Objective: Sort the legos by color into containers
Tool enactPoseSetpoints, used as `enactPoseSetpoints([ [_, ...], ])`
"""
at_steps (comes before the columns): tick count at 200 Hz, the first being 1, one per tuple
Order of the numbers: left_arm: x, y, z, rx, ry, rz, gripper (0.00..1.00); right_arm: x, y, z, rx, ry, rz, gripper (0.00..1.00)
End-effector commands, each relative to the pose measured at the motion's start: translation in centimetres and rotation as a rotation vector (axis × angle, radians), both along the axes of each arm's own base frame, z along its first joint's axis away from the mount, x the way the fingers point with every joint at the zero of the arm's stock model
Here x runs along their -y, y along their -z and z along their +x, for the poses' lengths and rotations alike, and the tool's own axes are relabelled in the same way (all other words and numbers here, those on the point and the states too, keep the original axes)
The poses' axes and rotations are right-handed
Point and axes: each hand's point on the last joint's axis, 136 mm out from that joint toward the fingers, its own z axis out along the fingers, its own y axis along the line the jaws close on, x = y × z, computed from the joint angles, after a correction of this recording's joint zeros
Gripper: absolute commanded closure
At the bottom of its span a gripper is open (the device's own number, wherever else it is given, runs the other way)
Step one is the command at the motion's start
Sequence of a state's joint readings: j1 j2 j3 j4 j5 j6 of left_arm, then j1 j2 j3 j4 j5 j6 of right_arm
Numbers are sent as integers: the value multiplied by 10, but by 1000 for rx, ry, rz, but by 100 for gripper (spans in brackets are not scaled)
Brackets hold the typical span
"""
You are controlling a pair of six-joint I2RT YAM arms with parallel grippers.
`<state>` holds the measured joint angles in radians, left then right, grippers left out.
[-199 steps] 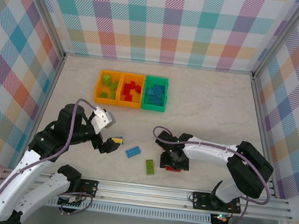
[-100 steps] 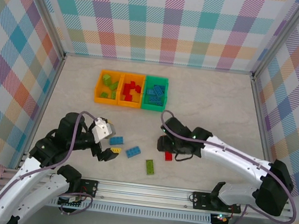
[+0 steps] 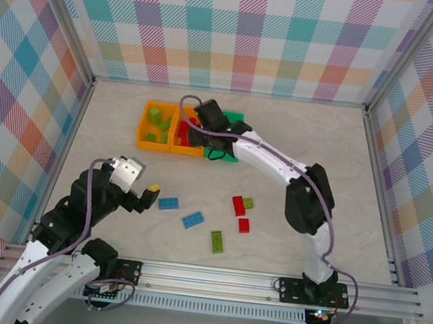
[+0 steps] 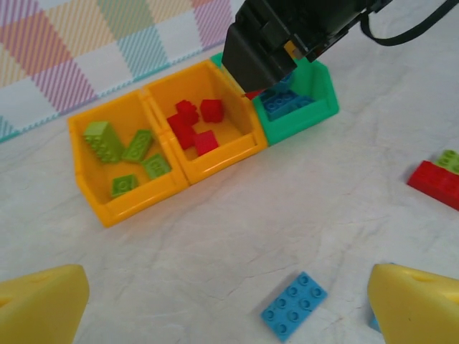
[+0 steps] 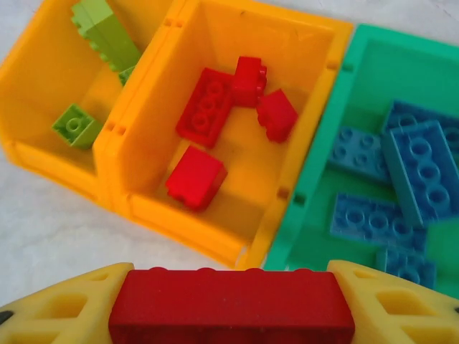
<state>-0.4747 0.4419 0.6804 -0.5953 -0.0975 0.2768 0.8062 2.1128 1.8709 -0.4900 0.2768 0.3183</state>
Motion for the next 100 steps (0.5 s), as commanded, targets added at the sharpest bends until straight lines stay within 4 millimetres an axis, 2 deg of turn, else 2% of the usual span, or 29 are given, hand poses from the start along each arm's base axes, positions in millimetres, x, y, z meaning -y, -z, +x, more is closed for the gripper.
enactPoseSetpoints([
  [1,-14,3,7,18,-84,23,0,-12,-9,24,70,-53,-32,51],
  [29,-16,2,8,23,-92,24,0,-24,-6,48,104,-66,-16,46],
  [42,-17,1,8,26,-99,22,0,-30,-5,54,110,-77,-21,34],
  [49,-18,2,9,26,-101,23,0,-31,-4,57,108,-76,-30,31],
  [71,-19,2,9,24,-111,23,0,-33,-6,59,98,-82,-53,28],
  [100,-20,4,10,21,-116,24,0,-29,-20,54,106,-103,-63,26],
])
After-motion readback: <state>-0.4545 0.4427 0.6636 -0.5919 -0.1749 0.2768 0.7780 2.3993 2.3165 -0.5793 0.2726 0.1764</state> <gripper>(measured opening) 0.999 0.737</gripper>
